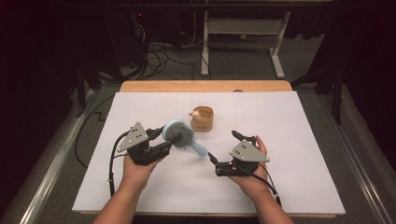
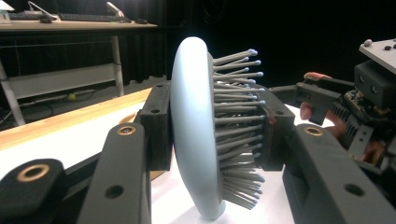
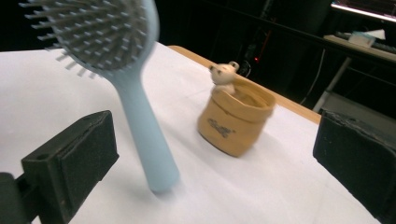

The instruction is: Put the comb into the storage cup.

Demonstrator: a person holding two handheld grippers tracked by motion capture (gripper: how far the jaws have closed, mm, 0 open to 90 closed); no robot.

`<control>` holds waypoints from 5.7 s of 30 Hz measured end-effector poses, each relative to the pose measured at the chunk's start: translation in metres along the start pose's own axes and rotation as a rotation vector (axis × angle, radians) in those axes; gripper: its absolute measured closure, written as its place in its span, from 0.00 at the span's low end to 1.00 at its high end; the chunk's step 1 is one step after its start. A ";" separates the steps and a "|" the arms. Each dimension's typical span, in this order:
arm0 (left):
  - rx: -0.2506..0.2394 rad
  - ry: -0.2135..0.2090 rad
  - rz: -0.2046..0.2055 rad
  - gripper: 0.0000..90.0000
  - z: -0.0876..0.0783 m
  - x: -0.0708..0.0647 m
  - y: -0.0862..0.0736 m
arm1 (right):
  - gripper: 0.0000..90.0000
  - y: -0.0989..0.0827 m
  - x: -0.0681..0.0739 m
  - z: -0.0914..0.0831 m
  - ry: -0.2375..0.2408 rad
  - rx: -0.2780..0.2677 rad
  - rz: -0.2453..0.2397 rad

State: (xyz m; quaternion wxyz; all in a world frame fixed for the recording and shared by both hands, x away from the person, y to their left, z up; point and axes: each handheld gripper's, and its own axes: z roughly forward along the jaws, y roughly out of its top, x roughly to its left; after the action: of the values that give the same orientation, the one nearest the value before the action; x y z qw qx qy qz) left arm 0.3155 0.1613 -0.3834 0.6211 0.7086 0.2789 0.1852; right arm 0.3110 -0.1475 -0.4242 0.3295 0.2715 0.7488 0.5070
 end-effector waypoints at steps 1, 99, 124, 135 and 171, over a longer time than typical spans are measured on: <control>0.001 0.003 0.002 0.63 -0.001 0.000 0.000 | 0.00 -0.002 -0.002 -0.002 -0.006 0.003 0.006; -0.130 0.053 0.051 0.64 0.010 0.002 0.061 | 0.00 -0.062 -0.078 -0.069 -0.173 0.048 0.233; -0.124 0.097 0.056 0.64 0.039 0.030 0.087 | 0.00 -0.060 -0.078 -0.069 -0.178 0.039 0.234; -0.097 0.121 0.049 0.64 0.054 0.044 0.090 | 0.00 -0.060 -0.080 -0.070 -0.181 0.034 0.239; 0.005 0.144 0.011 0.63 0.080 0.061 0.077 | 0.00 -0.061 -0.081 -0.070 -0.182 0.034 0.249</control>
State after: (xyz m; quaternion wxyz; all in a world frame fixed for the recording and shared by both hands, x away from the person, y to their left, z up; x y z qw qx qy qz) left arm 0.4246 0.1315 -0.3259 0.5967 0.6963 0.3196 0.2386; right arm 0.3040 -0.2685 -0.4454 0.3258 0.4127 0.6848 0.5046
